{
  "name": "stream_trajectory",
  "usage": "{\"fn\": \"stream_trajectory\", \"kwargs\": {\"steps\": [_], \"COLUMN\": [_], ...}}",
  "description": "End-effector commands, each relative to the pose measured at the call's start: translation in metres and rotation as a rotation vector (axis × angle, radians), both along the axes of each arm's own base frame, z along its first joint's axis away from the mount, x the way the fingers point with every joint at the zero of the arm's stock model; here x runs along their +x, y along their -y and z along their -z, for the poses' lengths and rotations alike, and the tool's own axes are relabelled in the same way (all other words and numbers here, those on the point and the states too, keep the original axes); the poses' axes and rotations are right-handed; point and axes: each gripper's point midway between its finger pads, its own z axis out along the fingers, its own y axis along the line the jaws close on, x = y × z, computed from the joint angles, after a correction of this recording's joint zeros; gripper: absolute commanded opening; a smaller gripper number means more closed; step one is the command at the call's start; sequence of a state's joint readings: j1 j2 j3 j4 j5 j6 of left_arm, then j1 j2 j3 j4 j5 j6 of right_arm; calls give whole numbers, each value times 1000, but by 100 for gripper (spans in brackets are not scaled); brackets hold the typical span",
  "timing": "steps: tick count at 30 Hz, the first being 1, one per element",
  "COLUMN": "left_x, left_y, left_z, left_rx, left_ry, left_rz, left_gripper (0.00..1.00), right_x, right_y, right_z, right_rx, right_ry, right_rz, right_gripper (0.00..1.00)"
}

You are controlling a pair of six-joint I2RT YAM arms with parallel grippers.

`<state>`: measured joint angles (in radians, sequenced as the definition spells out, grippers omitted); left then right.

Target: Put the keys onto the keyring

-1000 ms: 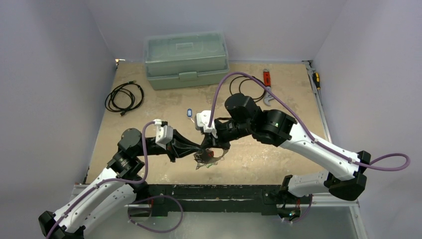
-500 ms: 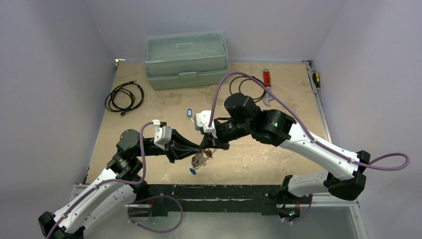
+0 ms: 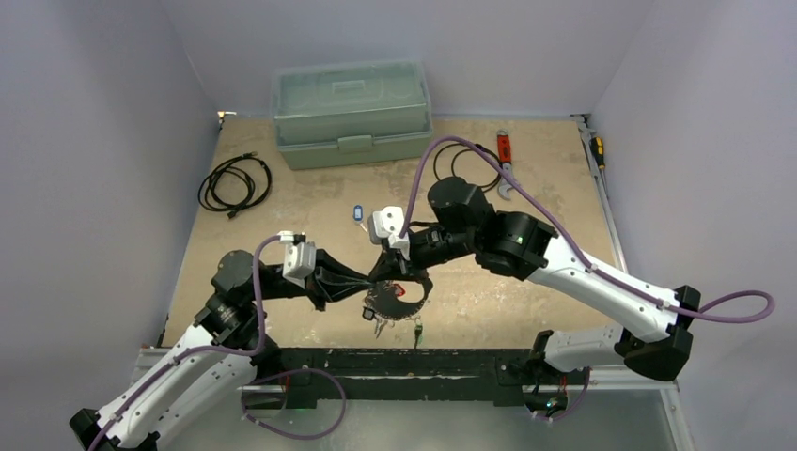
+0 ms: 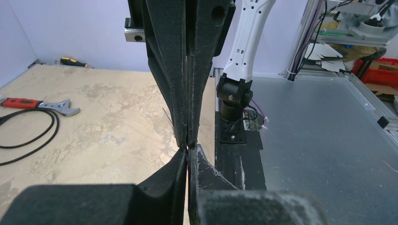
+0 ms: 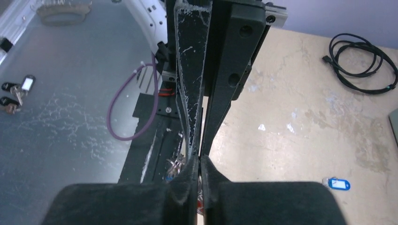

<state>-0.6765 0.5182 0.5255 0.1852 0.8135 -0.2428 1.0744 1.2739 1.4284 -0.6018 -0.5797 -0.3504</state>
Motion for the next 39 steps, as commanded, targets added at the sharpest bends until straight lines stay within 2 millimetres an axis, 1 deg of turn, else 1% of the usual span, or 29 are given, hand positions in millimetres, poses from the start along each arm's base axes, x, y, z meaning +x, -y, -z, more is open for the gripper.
{"fn": "stream_trajectory", "kwargs": {"steps": [1,2,4,5,7,9,11,14,17,19,23,26,29,35,37,39], "left_x": [3,3,5,6,8,9,11,13,15,15,13,11,10,14,17,19], "left_y": [-2,-3,-4,-4,-6,-7,-9,-11,-13,-13,-14,-14,-15,-16,-17,-18], "left_z": [-10,-11,-12,-12,-14,-17,-20,-24,-26,-28,-30,-31,-32,-30,-30,-30], "left_rx": [-5,-6,-6,-7,-12,-22,-32,-49,-58,-64,-75,-79,-83,-73,-73,-73], "left_ry": [21,22,21,22,25,31,31,30,29,34,40,45,49,45,42,40], "left_rz": [-35,-40,-55,-62,-77,-94,-111,-132,-146,-150,-145,-135,-134,-164,-178,-191], "left_gripper": [0,0,0,0,0,0,0,0,0,0,0,0,0,0,0,0], "right_x": [-3,-3,0,1,1,0,-6,-13,-17,-16,-15,-10,-5,3,2,0], "right_y": [-15,-14,-13,-11,-4,2,7,13,17,16,15,16,14,7,5,4], "right_z": [-62,-65,-74,-78,-93,-102,-107,-107,-93,-75,-54,-47,-42,-41,-36,-26], "right_rx": [267,283,321,342,416,488,557,633,677,646,605,590,550,500,479,456], "right_ry": [56,63,76,77,86,74,45,-26,-98,-119,-129,-102,-74,-123,-165,-205], "right_rz": [-17,-10,18,34,66,89,87,87,96,113,121,144,159,200,206,211], "right_gripper": [20,28,41,44,49,50,51,49,48,47,43,41,35,30,30,34]}}
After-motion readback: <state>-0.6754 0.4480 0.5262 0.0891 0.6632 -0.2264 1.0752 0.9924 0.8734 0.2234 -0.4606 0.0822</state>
